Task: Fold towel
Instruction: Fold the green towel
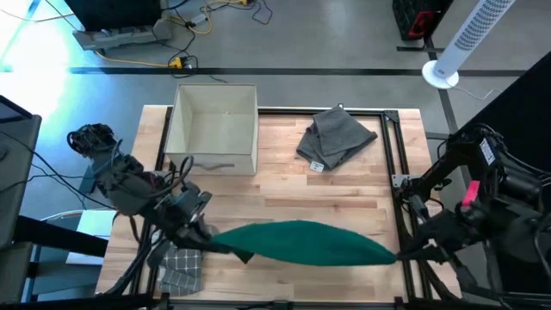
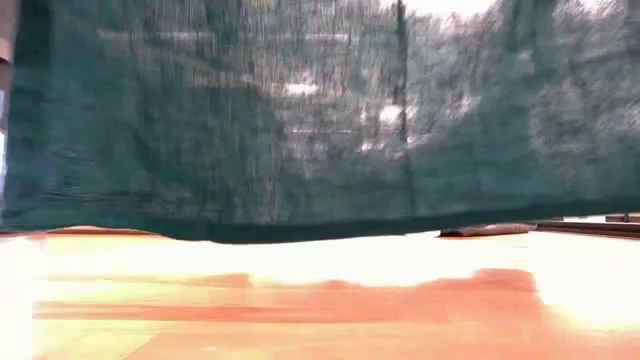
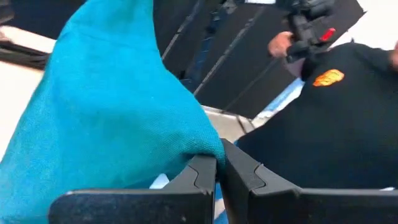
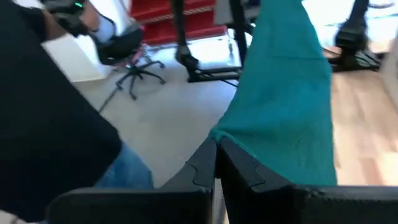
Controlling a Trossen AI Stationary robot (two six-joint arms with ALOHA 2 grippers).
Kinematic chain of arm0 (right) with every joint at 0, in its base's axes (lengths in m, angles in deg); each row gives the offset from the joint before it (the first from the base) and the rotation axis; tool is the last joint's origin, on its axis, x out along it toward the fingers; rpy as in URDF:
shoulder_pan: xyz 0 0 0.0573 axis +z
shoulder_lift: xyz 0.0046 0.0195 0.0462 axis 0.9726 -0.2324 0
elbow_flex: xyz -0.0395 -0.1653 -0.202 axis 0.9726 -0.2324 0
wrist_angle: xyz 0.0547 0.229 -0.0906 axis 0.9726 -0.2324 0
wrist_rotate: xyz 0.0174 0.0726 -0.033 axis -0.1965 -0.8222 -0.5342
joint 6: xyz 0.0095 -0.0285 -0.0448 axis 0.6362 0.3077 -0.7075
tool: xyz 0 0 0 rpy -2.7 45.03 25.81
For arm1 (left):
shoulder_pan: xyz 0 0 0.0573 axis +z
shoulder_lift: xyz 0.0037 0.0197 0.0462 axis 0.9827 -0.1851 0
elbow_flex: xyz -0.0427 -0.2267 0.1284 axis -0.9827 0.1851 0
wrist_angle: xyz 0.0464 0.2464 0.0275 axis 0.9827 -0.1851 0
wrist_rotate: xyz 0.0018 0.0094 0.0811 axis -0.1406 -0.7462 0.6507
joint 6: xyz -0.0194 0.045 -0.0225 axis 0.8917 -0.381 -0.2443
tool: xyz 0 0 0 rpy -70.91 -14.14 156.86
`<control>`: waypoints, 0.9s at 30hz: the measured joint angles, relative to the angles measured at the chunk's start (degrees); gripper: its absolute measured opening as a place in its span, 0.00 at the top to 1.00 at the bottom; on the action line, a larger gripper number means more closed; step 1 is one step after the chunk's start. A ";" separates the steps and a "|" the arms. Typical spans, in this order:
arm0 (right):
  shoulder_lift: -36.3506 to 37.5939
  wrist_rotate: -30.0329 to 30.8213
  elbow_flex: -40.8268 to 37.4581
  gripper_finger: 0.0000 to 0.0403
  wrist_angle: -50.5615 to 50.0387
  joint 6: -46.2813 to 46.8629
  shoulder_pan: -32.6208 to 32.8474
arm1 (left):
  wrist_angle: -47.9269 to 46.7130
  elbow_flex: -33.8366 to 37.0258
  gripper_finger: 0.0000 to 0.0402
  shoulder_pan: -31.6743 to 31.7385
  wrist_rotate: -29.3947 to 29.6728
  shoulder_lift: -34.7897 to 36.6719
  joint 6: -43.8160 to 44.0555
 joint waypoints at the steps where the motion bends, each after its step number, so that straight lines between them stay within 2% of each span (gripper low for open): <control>1: 0.04 -0.75 0.00 1.00 1.58 -0.25 0.25 | 0.92 0.00 1.00 -0.61 -0.07 0.01 0.50; 7: -0.23 -4.57 -0.10 1.00 7.44 0.23 1.19 | 4.12 0.00 1.00 -3.80 -0.06 0.04 4.03; 17: -3.12 -11.45 -0.17 1.00 7.48 9.11 1.18 | 5.76 0.00 1.00 -5.58 -1.77 -1.42 10.31; 21: -3.20 -8.15 -0.17 1.00 -2.37 14.22 0.57 | -0.28 0.00 1.00 -4.15 0.47 -1.53 8.59; 27: -3.47 -6.16 -0.22 1.00 -25.69 28.24 -1.63 | -19.34 0.02 1.00 -0.52 3.66 -1.64 11.22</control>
